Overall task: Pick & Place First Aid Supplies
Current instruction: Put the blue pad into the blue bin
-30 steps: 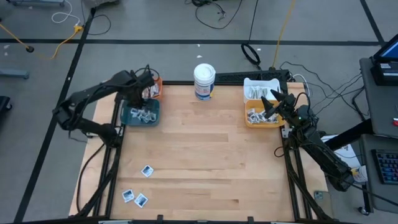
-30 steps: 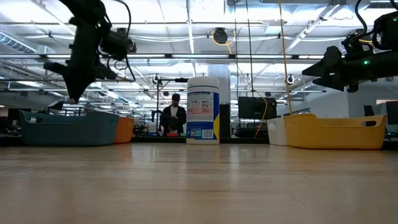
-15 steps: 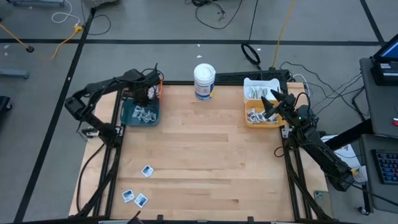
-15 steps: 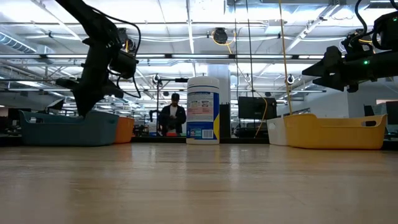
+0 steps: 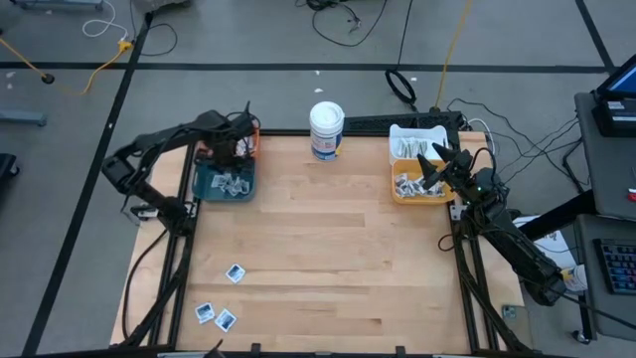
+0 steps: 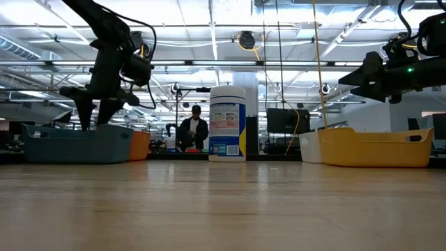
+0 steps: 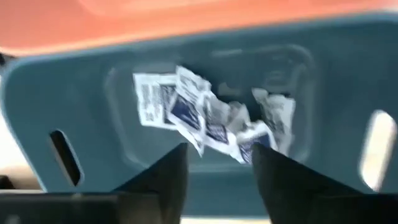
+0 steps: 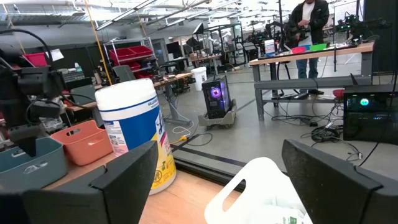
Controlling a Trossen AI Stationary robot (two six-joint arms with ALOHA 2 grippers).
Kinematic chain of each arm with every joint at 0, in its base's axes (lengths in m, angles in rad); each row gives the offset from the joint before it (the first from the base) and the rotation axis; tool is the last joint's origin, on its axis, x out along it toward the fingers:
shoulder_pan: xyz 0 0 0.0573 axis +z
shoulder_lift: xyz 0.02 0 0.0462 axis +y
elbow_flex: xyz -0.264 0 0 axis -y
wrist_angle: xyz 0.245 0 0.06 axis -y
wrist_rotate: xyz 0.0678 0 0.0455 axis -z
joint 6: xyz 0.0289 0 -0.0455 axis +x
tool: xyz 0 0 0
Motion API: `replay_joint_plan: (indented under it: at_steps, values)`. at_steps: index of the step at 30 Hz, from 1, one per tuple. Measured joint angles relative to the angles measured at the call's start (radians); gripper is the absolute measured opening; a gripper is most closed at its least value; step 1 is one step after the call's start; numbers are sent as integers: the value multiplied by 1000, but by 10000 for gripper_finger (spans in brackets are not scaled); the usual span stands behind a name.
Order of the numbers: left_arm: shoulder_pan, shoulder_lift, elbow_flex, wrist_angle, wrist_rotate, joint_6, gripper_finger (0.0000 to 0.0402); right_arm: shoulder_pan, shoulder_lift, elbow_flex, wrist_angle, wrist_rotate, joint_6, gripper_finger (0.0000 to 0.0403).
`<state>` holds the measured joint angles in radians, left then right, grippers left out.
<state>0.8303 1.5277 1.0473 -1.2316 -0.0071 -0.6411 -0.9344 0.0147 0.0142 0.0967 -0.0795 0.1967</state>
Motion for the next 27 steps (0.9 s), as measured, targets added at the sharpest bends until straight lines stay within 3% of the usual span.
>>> replay_joint_plan:
  at_steps: [7, 15, 27]
  values:
    - [-40, -66, 0, -8, 41, -18, 249, 0, 0, 0, 0, 0, 0, 337]
    - [-167, -134, 0, -27, 32, -111, 268, 0, 0, 0, 0, 0, 0, 337]
    - [-577, -157, 0, -50, 95, -327, 269, 0, 0, 0, 0, 0, 0, 337]
